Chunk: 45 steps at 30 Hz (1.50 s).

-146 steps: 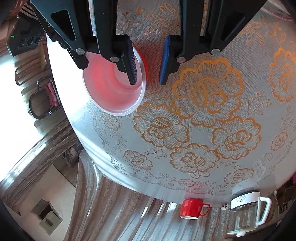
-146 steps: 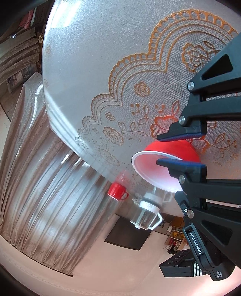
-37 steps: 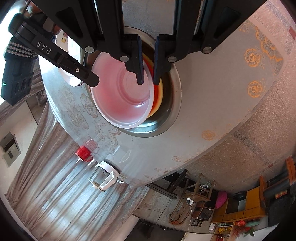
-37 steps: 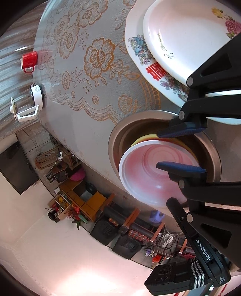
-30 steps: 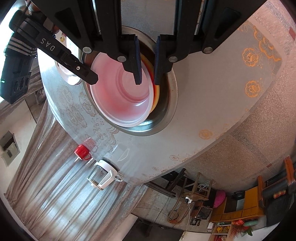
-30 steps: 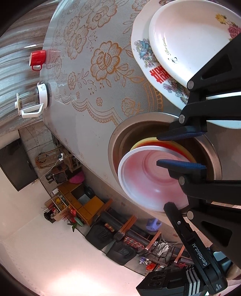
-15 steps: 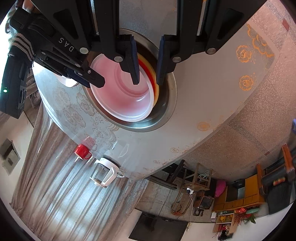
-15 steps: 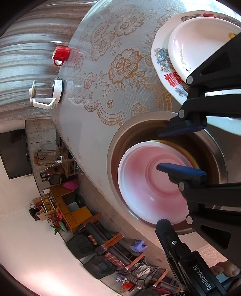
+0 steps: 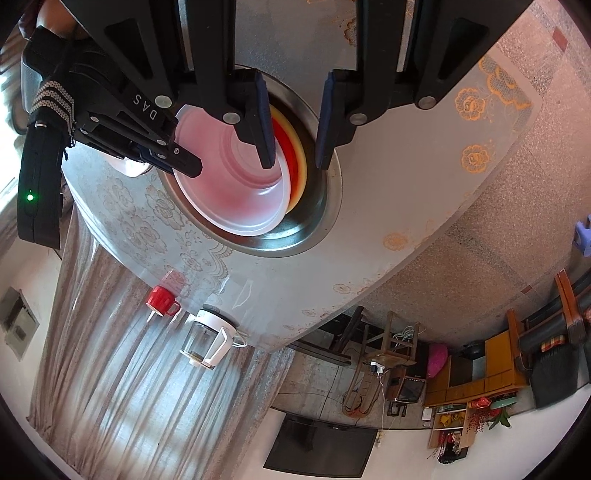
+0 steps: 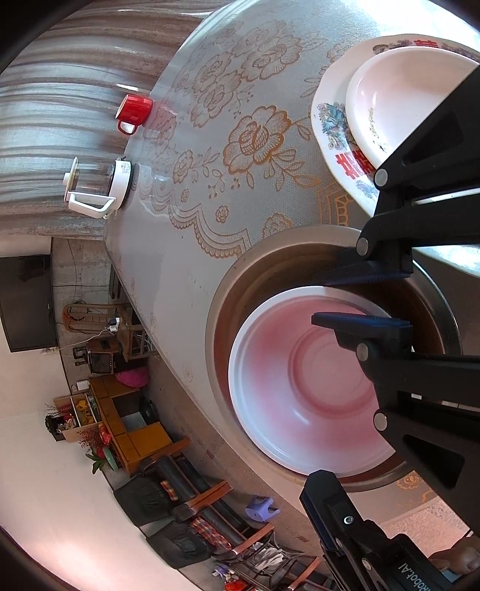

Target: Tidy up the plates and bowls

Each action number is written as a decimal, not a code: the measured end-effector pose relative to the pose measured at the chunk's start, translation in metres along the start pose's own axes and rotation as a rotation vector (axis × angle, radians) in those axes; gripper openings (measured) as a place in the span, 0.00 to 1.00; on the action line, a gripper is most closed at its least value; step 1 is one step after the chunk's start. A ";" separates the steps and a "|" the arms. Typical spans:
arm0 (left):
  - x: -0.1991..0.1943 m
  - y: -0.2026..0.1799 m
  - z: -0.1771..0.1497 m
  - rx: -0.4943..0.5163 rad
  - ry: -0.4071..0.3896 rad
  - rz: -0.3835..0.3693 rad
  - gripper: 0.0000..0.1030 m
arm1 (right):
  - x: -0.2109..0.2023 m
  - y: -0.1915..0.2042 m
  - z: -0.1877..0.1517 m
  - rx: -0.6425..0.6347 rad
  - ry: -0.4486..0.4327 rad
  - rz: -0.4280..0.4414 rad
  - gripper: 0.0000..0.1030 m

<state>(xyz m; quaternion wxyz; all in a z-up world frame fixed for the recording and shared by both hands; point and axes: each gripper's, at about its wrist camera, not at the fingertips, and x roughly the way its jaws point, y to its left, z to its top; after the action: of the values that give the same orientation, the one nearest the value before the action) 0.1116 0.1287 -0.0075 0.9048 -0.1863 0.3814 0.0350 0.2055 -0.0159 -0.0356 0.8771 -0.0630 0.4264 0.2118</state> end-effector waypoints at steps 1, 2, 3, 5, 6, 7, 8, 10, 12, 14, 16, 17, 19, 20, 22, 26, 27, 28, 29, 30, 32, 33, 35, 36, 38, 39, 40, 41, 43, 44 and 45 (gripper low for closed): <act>0.000 -0.001 0.000 0.000 0.000 0.002 0.22 | 0.000 -0.001 0.000 0.006 0.000 -0.005 0.09; -0.001 0.000 0.000 0.001 -0.001 0.004 0.23 | 0.000 -0.002 0.001 0.012 -0.001 -0.005 0.09; -0.001 -0.001 -0.001 0.001 -0.003 0.008 0.23 | 0.000 -0.002 0.001 0.017 -0.003 -0.005 0.10; 0.000 0.000 -0.001 -0.001 -0.001 0.013 0.25 | 0.000 -0.001 0.001 0.022 -0.004 -0.003 0.11; -0.001 0.000 -0.002 -0.002 -0.002 0.014 0.25 | -0.001 0.000 0.001 0.022 -0.005 -0.001 0.12; -0.001 0.000 -0.002 -0.003 -0.001 0.016 0.25 | -0.002 0.000 0.000 0.023 -0.007 0.000 0.12; -0.001 0.000 -0.002 -0.004 0.000 0.017 0.25 | -0.003 0.000 0.000 0.026 -0.009 0.003 0.13; -0.001 0.001 -0.003 -0.007 0.002 0.018 0.25 | -0.006 0.001 -0.002 0.034 -0.015 0.013 0.17; -0.002 0.002 -0.005 -0.007 0.004 0.022 0.25 | -0.010 0.000 -0.002 0.042 -0.025 0.009 0.20; -0.001 0.003 -0.006 -0.010 0.011 0.021 0.25 | -0.014 -0.002 -0.004 0.050 -0.029 0.008 0.20; 0.000 0.003 -0.007 -0.011 0.016 0.021 0.25 | -0.018 -0.005 -0.006 0.063 -0.038 0.025 0.20; 0.000 0.003 -0.008 -0.012 0.019 0.021 0.25 | -0.020 -0.006 -0.007 0.068 -0.042 0.029 0.20; -0.001 0.005 -0.009 -0.015 0.021 0.018 0.25 | -0.025 -0.007 -0.009 0.071 -0.054 0.031 0.20; -0.002 0.007 -0.011 -0.020 0.022 0.014 0.28 | -0.028 -0.007 -0.010 0.075 -0.060 0.035 0.21; -0.002 0.010 -0.011 -0.039 0.023 -0.001 0.37 | -0.034 -0.011 -0.012 0.096 -0.071 0.053 0.24; -0.002 0.021 -0.011 -0.079 0.023 -0.003 0.41 | -0.043 -0.028 -0.016 0.163 -0.083 0.120 0.30; -0.002 0.024 -0.011 -0.088 0.022 -0.001 0.41 | -0.045 -0.033 -0.018 0.184 -0.087 0.135 0.31; -0.003 0.028 -0.011 -0.097 0.020 -0.004 0.42 | -0.047 -0.038 -0.019 0.208 -0.091 0.157 0.32; -0.003 0.031 -0.010 -0.104 0.017 0.000 0.42 | -0.048 -0.045 -0.021 0.233 -0.094 0.182 0.35; -0.003 0.033 -0.010 -0.110 0.016 0.006 0.41 | -0.050 -0.051 -0.022 0.255 -0.097 0.204 0.35; -0.003 0.038 -0.007 -0.133 0.021 0.007 0.39 | -0.051 -0.061 -0.023 0.288 -0.106 0.220 0.36; -0.002 0.040 -0.006 -0.140 0.021 -0.007 0.39 | -0.052 -0.065 -0.024 0.298 -0.110 0.217 0.36; -0.002 0.042 -0.006 -0.139 0.009 -0.026 0.39 | -0.051 -0.069 -0.023 0.301 -0.120 0.209 0.36; -0.003 0.043 -0.006 -0.135 -0.003 -0.030 0.39 | -0.051 -0.070 -0.022 0.296 -0.123 0.203 0.36; -0.002 0.043 -0.006 -0.117 -0.012 -0.043 0.39 | -0.047 -0.070 -0.020 0.281 -0.113 0.173 0.25; -0.002 0.042 -0.006 -0.109 -0.016 -0.045 0.39 | -0.045 -0.070 -0.019 0.280 -0.101 0.165 0.24; -0.003 0.041 -0.005 -0.100 -0.022 -0.053 0.39 | -0.042 -0.070 -0.019 0.278 -0.093 0.166 0.21; -0.003 0.040 -0.005 -0.093 -0.027 -0.062 0.39 | -0.040 -0.069 -0.018 0.274 -0.087 0.166 0.21; 0.000 0.040 -0.003 -0.090 -0.018 -0.073 0.39 | -0.035 -0.069 -0.016 0.263 -0.076 0.164 0.21; 0.002 0.041 -0.003 -0.098 -0.009 -0.089 0.39 | -0.033 -0.067 -0.014 0.259 -0.073 0.164 0.21; 0.003 0.042 -0.003 -0.105 0.001 -0.105 0.39 | -0.031 -0.066 -0.013 0.254 -0.071 0.162 0.21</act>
<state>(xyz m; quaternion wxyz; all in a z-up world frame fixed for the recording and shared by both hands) 0.1036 0.1665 -0.0247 0.8942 -0.2531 0.3693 0.0073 0.2070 -0.0892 -0.0240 0.8726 0.0906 0.4220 0.2285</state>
